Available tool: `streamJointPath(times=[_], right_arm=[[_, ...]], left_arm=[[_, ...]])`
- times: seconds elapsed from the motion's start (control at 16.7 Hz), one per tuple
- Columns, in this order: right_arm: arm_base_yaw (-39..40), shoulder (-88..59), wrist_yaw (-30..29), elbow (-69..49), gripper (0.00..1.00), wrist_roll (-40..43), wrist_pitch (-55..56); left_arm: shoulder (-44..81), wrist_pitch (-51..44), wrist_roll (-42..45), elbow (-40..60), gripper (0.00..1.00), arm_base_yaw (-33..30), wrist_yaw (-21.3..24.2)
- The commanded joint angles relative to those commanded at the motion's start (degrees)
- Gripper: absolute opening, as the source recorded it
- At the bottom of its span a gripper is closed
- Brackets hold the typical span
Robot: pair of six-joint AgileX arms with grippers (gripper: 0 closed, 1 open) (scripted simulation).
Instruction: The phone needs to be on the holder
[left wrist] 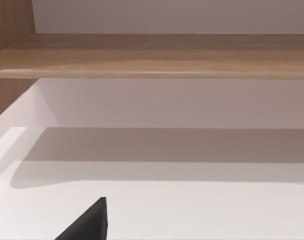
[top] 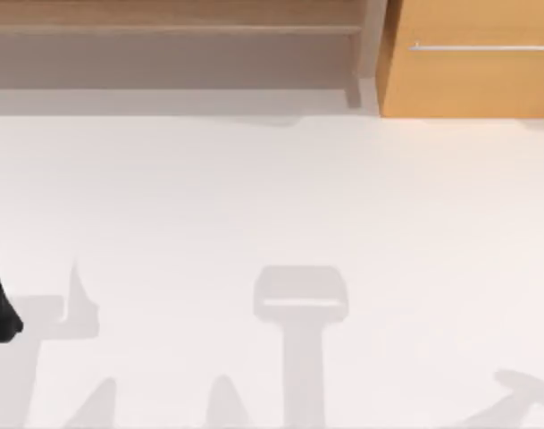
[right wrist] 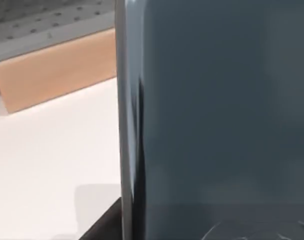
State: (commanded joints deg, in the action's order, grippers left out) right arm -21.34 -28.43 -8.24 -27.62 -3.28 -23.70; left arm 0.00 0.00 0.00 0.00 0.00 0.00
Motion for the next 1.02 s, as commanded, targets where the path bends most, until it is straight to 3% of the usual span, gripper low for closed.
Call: streamJointPath(times=[0.6, 1.02], right_arm=[[2.81, -1.64, -3.99, 2.4, 0.0, 1.57, 7.61], [-2.08, -13.83, 1.22, 2.67, 0.0, 1.64, 15.31]], left_arm=[[0.0, 0.0, 0.0, 0.0, 1.0, 0.0, 0.0], [0.0, 0.0, 0.0, 0.0, 1.0, 0.0, 0.0]])
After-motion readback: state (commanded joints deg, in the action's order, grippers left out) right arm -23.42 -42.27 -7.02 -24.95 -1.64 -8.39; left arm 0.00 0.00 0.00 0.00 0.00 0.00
